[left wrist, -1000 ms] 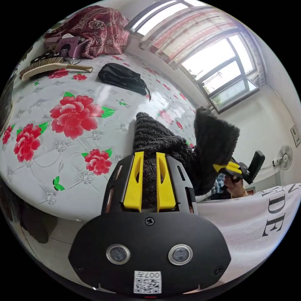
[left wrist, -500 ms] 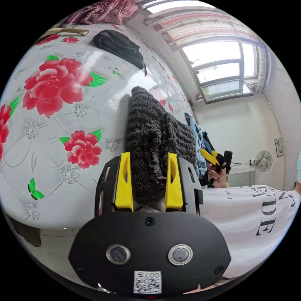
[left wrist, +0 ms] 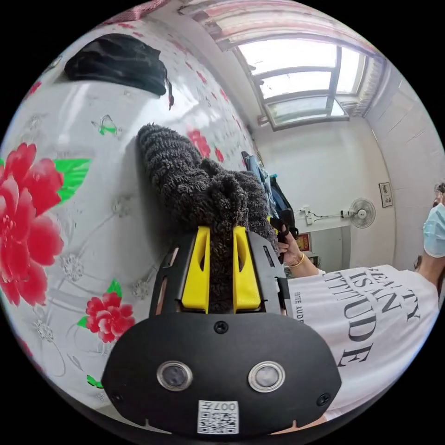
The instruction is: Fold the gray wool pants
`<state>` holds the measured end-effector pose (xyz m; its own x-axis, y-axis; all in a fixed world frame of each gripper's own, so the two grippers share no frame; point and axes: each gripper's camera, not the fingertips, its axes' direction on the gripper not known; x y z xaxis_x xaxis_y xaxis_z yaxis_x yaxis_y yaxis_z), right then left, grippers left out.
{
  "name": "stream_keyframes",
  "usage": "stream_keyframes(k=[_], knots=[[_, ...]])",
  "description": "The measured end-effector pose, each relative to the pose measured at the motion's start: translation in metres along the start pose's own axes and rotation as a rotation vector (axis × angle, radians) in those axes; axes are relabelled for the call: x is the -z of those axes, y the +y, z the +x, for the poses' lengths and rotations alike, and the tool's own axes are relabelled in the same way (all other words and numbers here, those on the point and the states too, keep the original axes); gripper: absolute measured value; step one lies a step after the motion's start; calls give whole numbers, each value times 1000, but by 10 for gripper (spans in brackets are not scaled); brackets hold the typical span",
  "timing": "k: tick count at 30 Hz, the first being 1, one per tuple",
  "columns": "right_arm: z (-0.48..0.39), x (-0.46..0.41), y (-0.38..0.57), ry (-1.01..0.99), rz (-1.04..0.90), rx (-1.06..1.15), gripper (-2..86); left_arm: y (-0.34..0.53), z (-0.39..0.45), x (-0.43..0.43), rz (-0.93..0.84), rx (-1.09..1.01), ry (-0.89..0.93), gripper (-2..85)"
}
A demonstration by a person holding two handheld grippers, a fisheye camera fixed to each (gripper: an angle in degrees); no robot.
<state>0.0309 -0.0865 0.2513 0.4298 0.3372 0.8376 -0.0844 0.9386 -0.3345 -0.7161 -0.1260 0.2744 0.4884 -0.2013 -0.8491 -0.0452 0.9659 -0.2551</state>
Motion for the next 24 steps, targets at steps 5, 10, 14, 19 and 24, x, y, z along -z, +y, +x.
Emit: stream_keyframes(k=[5,10,14,19,24], knots=[[-82,-29,-135,-95,54,203,47,-120,21,68,132,-137,-107,77],[-160,-102,-279,-108,51,346,43,-232,19,138,335,-127,-246,83],[-145,-177,-358,30,48,196,41,-273,-30,139,335,148,-568,101],[-82,-224,-306,218,-55,141,42,-204,-31,60,175,95,-900,97],[-43,-202,-144,695,-279,313,39,-89,17,-63,-128,-142,-1128,72]])
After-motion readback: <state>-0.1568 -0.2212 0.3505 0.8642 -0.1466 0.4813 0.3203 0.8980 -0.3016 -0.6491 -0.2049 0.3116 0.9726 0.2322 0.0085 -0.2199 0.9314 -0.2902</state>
